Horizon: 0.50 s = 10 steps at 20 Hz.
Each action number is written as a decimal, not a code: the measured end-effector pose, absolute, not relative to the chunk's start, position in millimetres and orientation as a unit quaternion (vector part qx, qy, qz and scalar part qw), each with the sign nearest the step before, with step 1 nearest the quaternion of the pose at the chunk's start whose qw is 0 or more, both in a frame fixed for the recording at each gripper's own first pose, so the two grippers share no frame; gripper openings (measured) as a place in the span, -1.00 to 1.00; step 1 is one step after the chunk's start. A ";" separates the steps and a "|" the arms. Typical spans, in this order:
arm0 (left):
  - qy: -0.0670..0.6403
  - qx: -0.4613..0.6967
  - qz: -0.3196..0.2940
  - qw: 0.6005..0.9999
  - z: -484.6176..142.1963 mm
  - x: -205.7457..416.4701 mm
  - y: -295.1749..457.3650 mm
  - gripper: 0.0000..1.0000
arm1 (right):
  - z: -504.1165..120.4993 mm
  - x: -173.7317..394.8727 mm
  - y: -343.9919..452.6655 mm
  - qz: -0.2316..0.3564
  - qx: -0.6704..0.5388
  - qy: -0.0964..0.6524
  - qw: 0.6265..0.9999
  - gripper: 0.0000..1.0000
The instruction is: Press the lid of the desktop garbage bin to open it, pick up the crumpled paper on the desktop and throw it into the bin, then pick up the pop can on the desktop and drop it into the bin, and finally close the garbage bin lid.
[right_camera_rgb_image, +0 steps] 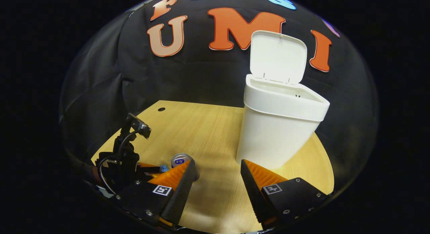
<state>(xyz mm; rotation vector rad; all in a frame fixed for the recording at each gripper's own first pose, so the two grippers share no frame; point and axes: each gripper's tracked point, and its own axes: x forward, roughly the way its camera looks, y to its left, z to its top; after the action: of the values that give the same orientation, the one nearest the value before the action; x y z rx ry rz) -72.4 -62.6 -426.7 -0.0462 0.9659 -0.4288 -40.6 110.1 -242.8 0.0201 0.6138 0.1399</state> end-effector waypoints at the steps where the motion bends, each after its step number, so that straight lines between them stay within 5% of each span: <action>1: 0.460 -0.017 -0.200 0.865 -438.0 -64.1 -64.1 -0.31 | -245.4 -40.9 112.3 0.072 0.009 0.305 0.950 0.67; 3: 0.461 -0.027 -0.199 0.865 -434.0 -63.4 -63.5 -0.77 | -252.7 -40.6 116.1 0.078 0.009 0.310 0.947 0.68; 10: 0.426 -0.049 -0.200 0.881 -388.8 -43.5 -53.3 -0.77 | -266.4 -32.1 143.1 0.116 0.017 0.322 0.939 0.84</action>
<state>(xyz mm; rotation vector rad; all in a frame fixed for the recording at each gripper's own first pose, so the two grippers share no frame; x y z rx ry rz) -43.5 -53.3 -388.8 -0.1016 0.8881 -0.4165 -32.1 143.1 -266.4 0.0346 0.6581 0.2367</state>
